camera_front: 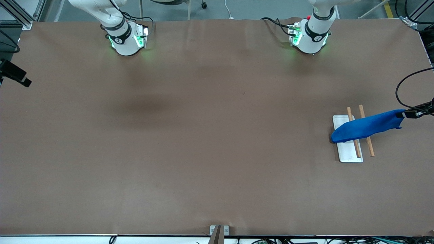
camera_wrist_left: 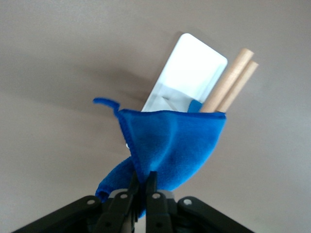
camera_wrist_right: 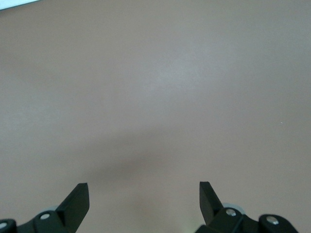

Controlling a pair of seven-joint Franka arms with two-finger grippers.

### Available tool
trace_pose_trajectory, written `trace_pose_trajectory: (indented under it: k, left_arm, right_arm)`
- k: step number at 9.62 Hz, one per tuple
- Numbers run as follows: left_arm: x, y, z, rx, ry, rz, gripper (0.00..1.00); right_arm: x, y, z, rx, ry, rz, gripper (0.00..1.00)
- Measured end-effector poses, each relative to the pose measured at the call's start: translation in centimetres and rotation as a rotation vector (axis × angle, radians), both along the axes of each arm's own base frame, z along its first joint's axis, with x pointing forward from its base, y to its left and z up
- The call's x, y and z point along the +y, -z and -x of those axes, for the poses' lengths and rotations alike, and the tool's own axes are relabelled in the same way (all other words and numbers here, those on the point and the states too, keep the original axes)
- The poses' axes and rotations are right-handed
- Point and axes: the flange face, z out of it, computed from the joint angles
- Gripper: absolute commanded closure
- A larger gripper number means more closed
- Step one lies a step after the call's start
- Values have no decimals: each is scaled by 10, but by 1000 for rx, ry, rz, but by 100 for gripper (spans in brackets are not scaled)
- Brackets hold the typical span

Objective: Right arm passes towel to left arm to hang

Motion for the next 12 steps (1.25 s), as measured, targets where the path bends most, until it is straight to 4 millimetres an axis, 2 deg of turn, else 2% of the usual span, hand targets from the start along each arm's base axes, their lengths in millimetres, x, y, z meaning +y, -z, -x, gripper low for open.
trace_pose_trajectory:
  k: [1, 3, 4, 5, 6, 8, 10, 12]
  left_arm:
    - [1, 0, -4, -15, 16, -16, 0]
    - [0, -27, -17, -46, 65, -87, 0]
    - [-8, -44, -26, -66, 96, -121, 0]
    - [-25, -63, -34, -90, 142, -148, 0]
    - [-52, -86, -41, -117, 207, -179, 0]
    - [-124, -141, -50, -196, 305, -215, 0]
    - [-195, -192, -44, -264, 361, -251, 0]
    - [-250, -235, -30, -314, 385, -323, 0]
  right_arm:
    - [-2, 4, 0, 8, 3, 5, 0]
    - [-4, 3, -1, 4, 7, 7, 0]
    - [-5, -3, -3, 1, 8, 9, 0]
    - [-5, -5, -8, 7, 10, 11, 0]
    - [-7, -2, -15, 14, 11, 13, 0]
    - [-7, 5, -24, 28, -4, 15, 0]
    - [-5, 4, -25, 27, -14, 15, 0]
    - [-3, 1, -25, 23, -18, 15, 0]
